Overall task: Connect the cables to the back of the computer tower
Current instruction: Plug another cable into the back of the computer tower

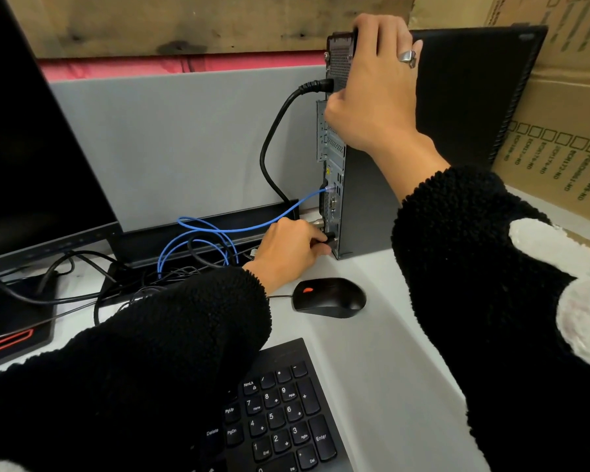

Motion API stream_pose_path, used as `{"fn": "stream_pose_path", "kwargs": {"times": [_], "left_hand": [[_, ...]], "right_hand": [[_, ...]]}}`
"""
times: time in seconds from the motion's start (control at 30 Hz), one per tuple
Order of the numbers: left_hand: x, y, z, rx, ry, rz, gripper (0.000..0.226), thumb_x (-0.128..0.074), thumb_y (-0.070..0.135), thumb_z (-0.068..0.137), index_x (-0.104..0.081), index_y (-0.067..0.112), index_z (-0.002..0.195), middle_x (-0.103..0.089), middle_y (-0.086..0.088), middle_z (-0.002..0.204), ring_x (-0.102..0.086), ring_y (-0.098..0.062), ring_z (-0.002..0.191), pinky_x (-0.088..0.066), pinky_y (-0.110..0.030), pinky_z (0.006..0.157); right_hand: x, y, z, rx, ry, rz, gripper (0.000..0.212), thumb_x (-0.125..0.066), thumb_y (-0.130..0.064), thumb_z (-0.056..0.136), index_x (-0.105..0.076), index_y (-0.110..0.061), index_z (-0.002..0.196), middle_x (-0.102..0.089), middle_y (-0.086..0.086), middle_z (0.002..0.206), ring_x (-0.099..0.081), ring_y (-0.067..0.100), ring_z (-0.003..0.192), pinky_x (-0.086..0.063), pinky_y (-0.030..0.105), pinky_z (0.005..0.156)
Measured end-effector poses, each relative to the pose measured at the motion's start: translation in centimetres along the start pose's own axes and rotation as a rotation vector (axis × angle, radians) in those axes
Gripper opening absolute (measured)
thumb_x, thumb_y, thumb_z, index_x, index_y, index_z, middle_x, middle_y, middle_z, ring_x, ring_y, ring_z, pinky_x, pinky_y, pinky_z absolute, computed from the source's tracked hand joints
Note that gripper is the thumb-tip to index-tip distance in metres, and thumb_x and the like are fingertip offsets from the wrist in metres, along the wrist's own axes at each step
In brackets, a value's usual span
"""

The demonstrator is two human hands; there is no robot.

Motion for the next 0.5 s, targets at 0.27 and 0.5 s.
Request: {"fn": "stream_pose_path", "kwargs": {"times": [0.27,0.5], "left_hand": [[-0.1,1.3,-0.5,-0.157,-0.023,0.162,0.036,-0.069,0.014,0.088,-0.074,0.02,0.123,-0.075,-0.001,0.1,-0.069,-0.026,0.096,-0.057,-0.038,0.087],[-0.7,1.3,-0.2,-0.201,0.025,0.372,0.027,-0.069,0.016,0.093,-0.072,0.014,0.119,-0.068,-0.006,0.109,-0.069,-0.033,0.094,-0.059,-0.047,0.079]], "right_hand": [[0.0,0.0,0.0,0.003,0.009,-0.004,0.069,-0.06,-0.018,0.08,-0.044,-0.011,0.146,-0.044,0.007,0.147,-0.034,0.028,0.146,-0.014,0.052,0.128],[-0.1,0.0,0.0,0.009,0.02,-0.008,0.068,-0.06,-0.018,0.079,-0.045,-0.012,0.145,-0.045,0.008,0.147,-0.036,0.028,0.145,-0.018,0.052,0.127]]}}
Point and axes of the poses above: each hand's wrist, its own z-axis towards the middle knuckle, its own x-axis out of the back of the hand, y = z × x, the point moved 8 cm from there along z, towards the middle knuckle
